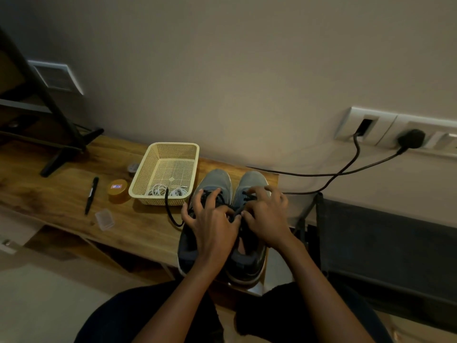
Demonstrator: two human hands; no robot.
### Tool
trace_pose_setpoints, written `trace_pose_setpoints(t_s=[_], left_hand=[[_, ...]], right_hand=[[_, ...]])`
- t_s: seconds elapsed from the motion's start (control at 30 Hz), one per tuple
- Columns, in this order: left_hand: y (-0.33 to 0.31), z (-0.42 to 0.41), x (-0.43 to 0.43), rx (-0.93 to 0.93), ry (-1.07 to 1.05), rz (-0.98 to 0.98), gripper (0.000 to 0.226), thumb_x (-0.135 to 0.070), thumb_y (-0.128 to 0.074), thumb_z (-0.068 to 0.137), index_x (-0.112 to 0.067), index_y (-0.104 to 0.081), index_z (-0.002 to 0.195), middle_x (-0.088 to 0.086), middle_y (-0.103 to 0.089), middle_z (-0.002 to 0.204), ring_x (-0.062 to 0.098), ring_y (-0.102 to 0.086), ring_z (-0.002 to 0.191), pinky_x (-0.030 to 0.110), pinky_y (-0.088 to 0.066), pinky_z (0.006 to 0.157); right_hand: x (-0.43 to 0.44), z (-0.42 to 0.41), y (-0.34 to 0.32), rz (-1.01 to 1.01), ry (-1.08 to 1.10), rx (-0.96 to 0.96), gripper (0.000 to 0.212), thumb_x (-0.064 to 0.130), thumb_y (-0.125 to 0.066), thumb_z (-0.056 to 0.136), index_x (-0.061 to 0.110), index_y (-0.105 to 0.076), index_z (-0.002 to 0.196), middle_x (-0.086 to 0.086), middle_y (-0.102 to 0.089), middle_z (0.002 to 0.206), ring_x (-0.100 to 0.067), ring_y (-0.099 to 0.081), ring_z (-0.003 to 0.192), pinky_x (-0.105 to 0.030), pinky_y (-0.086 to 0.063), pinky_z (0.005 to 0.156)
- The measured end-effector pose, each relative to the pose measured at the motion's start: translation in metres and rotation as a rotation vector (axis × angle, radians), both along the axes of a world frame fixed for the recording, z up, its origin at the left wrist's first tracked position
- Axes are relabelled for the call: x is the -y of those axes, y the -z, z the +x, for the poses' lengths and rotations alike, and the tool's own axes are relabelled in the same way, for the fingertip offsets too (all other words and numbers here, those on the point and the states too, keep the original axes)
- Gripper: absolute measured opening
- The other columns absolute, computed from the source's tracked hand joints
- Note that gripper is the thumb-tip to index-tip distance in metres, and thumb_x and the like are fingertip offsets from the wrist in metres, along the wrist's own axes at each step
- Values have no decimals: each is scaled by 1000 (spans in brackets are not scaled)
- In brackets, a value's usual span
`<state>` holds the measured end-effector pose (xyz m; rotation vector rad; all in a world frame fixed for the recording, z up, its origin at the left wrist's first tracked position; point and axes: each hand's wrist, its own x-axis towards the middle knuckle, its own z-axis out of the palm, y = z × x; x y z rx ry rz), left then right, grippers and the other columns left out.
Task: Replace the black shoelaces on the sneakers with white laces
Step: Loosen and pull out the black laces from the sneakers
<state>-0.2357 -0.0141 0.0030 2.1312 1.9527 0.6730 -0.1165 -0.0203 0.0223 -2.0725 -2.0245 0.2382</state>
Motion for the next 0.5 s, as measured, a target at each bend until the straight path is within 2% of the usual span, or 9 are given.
trace_pose_setpoints(t_s=[0.13, 0.33, 0.43, 0.5], left_hand=[[-4, -1, -1, -2, -18, -21, 18, -43, -69, 79, -27, -74, 87, -11, -37, 148, 19, -9, 143, 47, 2, 106], [-2, 1, -1, 2, -14, 10, 15, -40, -71, 77, -26, -74, 80, -10, -42, 145, 19, -13, 142, 48, -1, 107], [-1, 0, -2, 12, -26, 7, 16, -41, -70, 78, -26, -74, 81, -10, -41, 145, 19, -12, 142, 48, -2, 107], [-2, 0, -1, 3, -28, 2, 18, -44, -69, 79, -27, -74, 82, -10, -40, 146, 19, -11, 142, 47, 0, 107]], right_hand=[[4, 8, -5, 58, -19, -41, 21, 30, -53, 90, 18, -71, 92, 3, -37, 141, -26, -17, 134, -45, -11, 107], [22, 35, -15, 0, -26, -148, 13, 34, -56, 89, 27, -63, 80, 13, -39, 135, -19, -18, 129, -37, -11, 105], [15, 23, -10, 66, 33, -119, 20, 40, -53, 90, 26, -68, 92, 12, -37, 140, -19, -17, 131, -34, -10, 102], [8, 13, -7, 67, 48, -83, 25, 43, -52, 90, 26, -69, 97, 9, -36, 142, -21, -16, 132, -38, -10, 105]])
